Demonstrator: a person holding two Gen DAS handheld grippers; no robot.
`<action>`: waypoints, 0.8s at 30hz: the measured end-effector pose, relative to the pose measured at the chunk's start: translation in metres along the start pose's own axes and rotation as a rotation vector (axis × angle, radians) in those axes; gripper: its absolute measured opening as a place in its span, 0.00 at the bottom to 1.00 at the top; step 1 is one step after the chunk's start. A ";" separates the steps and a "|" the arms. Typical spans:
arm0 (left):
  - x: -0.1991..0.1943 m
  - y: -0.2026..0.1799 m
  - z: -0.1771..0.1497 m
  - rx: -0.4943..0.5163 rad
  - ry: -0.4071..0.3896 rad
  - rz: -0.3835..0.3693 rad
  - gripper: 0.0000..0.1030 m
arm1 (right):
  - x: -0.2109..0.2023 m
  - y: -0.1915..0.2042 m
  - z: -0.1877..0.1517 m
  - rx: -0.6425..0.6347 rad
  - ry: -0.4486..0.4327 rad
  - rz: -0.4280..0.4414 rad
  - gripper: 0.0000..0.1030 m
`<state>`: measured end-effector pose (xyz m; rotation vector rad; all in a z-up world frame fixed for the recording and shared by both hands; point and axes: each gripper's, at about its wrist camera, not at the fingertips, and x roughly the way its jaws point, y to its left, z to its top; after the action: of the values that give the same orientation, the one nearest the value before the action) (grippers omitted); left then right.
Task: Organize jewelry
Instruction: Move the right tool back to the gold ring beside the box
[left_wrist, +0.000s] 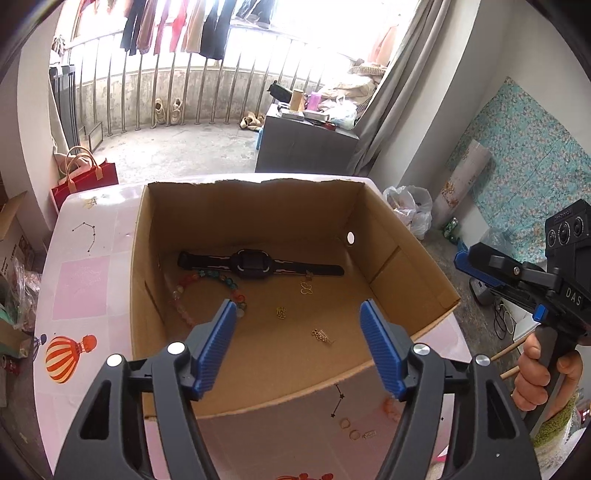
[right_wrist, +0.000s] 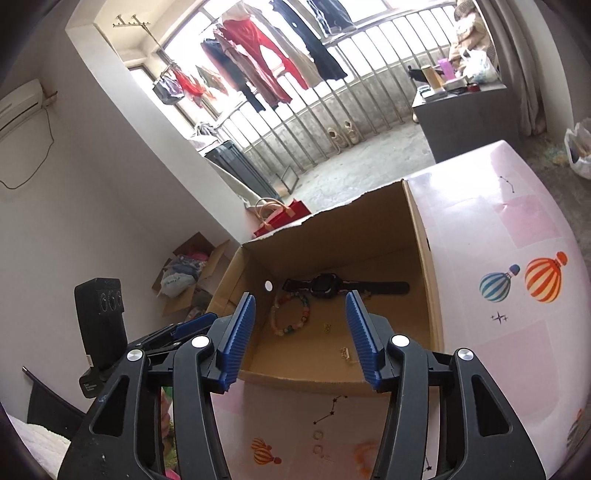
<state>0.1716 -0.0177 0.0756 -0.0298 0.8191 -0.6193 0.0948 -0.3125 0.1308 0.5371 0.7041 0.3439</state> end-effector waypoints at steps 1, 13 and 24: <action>-0.007 -0.003 -0.005 0.013 -0.019 0.004 0.70 | -0.006 0.002 -0.004 -0.004 -0.002 -0.007 0.50; -0.049 -0.022 -0.098 0.078 -0.039 0.030 0.88 | -0.031 -0.005 -0.068 0.045 0.049 -0.084 0.57; 0.013 -0.001 -0.166 0.072 0.204 0.218 0.88 | 0.030 0.024 -0.149 -0.166 0.311 -0.189 0.47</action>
<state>0.0636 0.0088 -0.0478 0.1890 0.9820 -0.4494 0.0107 -0.2272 0.0337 0.2582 1.0095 0.3080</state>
